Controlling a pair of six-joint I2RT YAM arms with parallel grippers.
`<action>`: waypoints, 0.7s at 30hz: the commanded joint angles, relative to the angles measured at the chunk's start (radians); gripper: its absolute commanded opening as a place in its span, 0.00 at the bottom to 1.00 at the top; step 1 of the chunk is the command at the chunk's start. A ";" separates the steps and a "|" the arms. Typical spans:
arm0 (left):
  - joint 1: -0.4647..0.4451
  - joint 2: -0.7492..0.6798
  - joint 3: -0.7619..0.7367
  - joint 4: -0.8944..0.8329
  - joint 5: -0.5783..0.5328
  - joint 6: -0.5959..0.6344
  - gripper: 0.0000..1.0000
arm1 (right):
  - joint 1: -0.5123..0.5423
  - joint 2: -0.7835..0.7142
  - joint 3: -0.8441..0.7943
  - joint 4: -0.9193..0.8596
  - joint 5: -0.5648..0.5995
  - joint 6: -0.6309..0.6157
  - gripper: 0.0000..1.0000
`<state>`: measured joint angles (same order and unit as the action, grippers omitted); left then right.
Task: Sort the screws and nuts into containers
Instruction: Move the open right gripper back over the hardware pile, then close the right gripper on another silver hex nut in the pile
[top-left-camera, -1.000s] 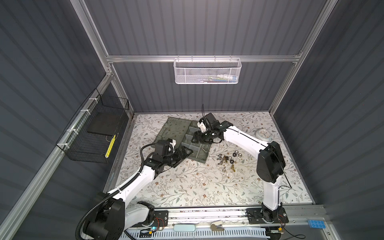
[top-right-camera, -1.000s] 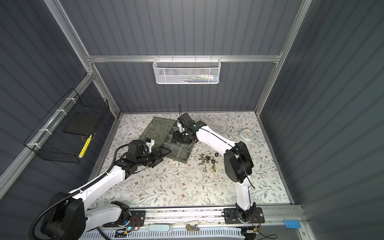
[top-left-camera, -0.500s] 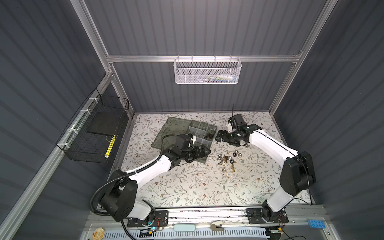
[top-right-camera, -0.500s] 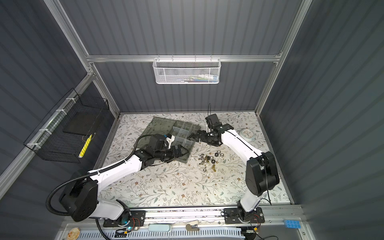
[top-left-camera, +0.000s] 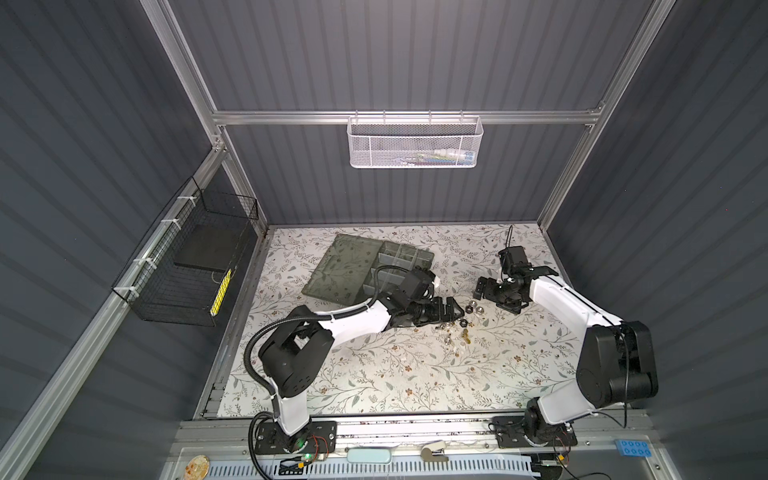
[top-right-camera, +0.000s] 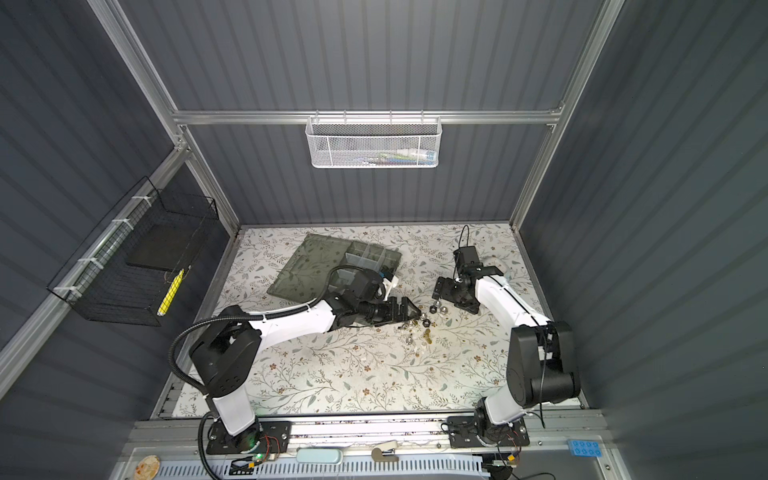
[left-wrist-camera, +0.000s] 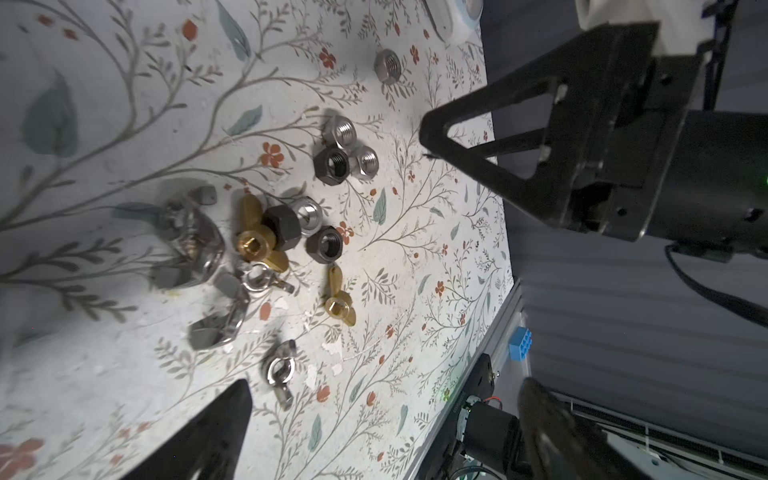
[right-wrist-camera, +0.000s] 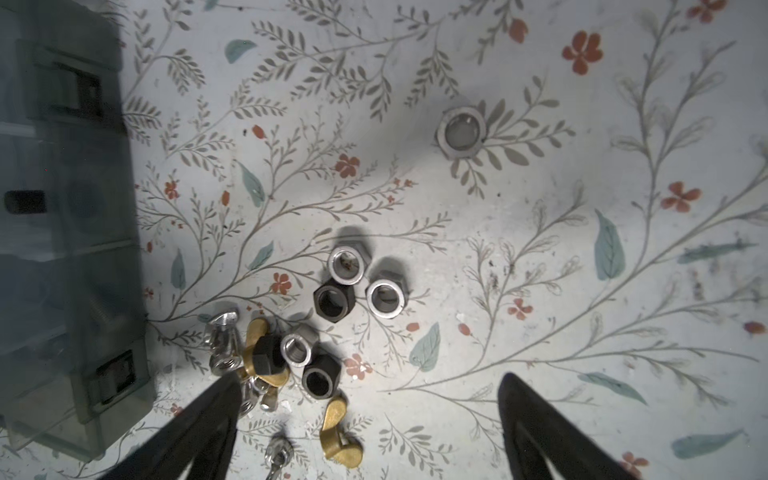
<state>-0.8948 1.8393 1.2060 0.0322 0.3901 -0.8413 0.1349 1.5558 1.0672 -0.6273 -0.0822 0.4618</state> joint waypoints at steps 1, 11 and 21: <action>-0.028 0.040 0.053 0.029 0.030 -0.010 1.00 | -0.015 0.040 -0.027 0.011 0.029 -0.031 0.89; -0.051 0.043 0.040 0.019 0.016 -0.016 1.00 | -0.015 0.156 -0.035 0.065 0.002 -0.039 0.68; -0.051 0.023 0.032 -0.005 0.007 -0.006 1.00 | 0.000 0.231 0.000 0.078 0.017 -0.041 0.56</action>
<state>-0.9474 1.8961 1.2407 0.0460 0.4030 -0.8497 0.1257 1.7596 1.0462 -0.5457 -0.0811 0.4255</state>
